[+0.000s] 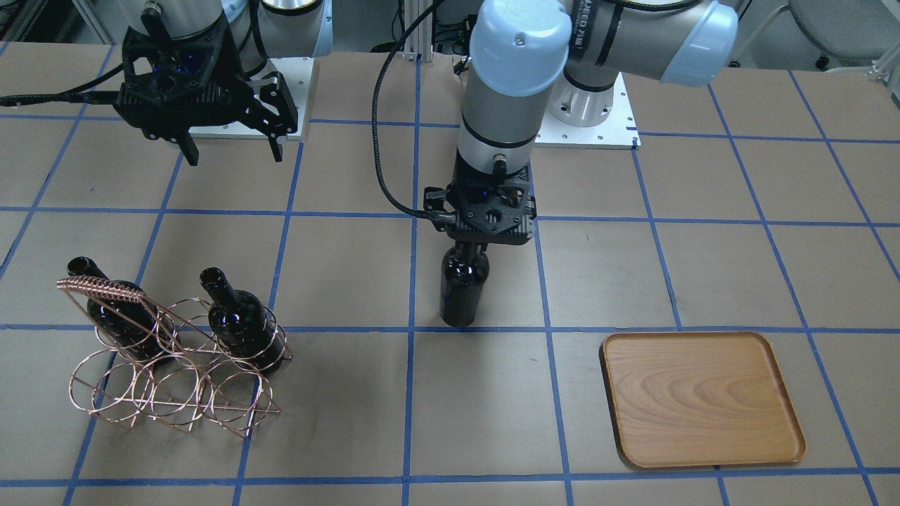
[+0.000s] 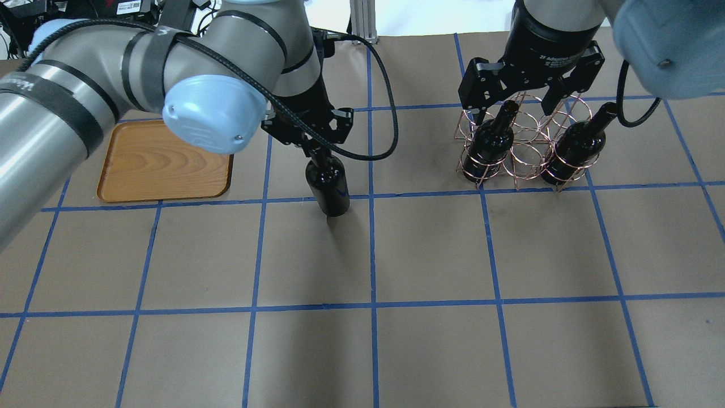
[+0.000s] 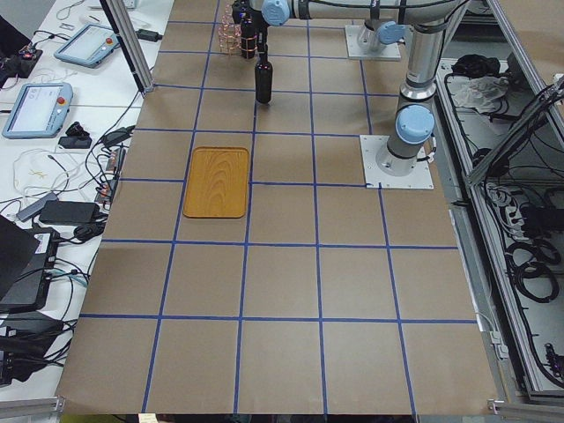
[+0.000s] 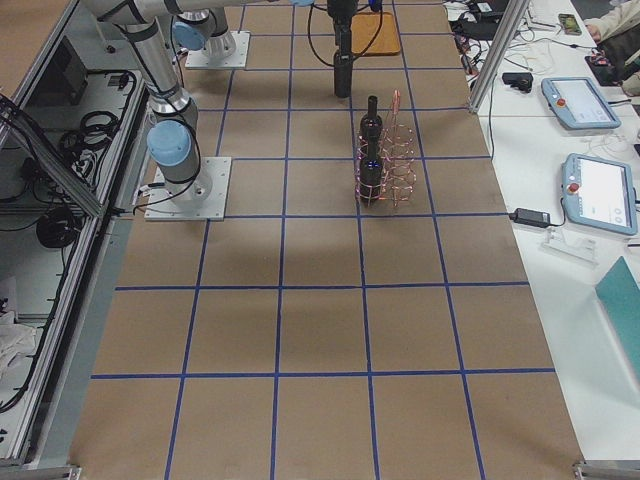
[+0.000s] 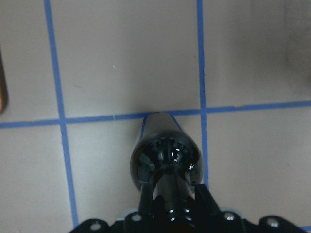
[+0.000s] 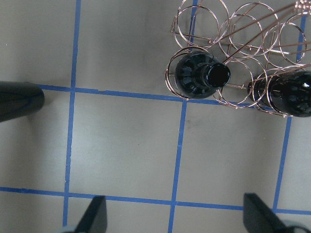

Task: Take wine from basket and place on tray
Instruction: 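Carry the bottle with the left gripper and set it on the tray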

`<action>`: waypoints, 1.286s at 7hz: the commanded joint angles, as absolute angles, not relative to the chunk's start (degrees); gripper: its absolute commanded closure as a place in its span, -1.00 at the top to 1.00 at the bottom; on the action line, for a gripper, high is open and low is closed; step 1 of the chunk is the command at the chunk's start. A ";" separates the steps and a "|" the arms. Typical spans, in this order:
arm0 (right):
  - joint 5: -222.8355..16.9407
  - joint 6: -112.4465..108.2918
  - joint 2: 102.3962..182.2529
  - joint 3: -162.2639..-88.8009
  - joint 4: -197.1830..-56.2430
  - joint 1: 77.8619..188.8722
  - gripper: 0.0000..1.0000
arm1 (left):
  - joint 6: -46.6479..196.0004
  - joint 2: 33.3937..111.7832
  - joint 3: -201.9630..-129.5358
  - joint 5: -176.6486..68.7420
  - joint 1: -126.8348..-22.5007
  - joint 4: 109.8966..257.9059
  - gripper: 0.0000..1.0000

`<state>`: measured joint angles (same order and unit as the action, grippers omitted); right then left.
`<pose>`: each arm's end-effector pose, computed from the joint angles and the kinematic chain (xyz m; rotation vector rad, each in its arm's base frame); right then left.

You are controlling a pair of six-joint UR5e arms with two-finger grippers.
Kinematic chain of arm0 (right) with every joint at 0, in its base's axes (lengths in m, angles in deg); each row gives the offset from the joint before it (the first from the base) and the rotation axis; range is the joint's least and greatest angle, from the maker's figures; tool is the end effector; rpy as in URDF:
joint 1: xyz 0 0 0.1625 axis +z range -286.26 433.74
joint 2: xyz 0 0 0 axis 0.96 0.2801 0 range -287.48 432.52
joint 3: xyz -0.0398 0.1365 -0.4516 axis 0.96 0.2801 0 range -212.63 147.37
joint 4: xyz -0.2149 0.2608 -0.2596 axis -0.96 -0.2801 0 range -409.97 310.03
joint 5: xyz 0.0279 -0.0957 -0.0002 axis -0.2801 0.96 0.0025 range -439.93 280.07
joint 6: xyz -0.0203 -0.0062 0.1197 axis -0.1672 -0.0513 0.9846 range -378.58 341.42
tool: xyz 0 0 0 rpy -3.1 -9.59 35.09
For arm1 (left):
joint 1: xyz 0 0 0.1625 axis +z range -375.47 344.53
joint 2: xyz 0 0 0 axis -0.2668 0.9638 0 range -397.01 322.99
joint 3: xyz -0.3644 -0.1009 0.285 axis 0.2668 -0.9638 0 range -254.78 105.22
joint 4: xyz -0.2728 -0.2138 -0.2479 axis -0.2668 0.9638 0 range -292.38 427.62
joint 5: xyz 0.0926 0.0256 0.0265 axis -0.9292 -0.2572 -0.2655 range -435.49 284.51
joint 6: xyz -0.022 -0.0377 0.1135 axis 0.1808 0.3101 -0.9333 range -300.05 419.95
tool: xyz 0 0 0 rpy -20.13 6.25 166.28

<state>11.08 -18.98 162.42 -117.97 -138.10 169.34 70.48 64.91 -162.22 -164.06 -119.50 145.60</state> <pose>0.1802 -0.4944 0.5513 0.1632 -3.1210 0.0747 -0.2783 -0.5513 0.4432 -0.0956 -3.1052 0.0625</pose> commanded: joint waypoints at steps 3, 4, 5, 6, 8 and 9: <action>11.57 -19.27 162.34 -117.97 -138.21 169.19 1.00 | 43.51 65.03 -159.33 -166.54 -96.74 145.50 -1.00; 11.39 -18.93 162.34 -117.97 -138.21 169.27 1.00 | 39.68 65.47 -159.24 -166.11 -91.20 145.14 -1.00; 11.48 -19.10 162.34 -117.97 -138.12 169.27 1.00 | 39.12 66.08 -159.16 -164.97 -87.40 142.10 -1.00; 11.31 -18.67 162.43 -117.97 -138.12 169.27 1.00 | 39.12 66.26 -159.24 -164.00 -86.41 141.89 -1.00; 11.74 -19.28 162.78 -117.97 -138.03 169.19 1.00 | 38.85 67.14 -159.94 -164.34 -86.14 140.93 -1.00; 11.74 -19.19 162.78 -117.97 -138.21 169.18 1.00 | 37.02 67.49 -160.29 -164.34 -85.79 139.62 -0.98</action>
<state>11.68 -19.19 162.67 -117.97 -138.08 169.22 38.47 67.04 -159.82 -164.32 -86.18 140.79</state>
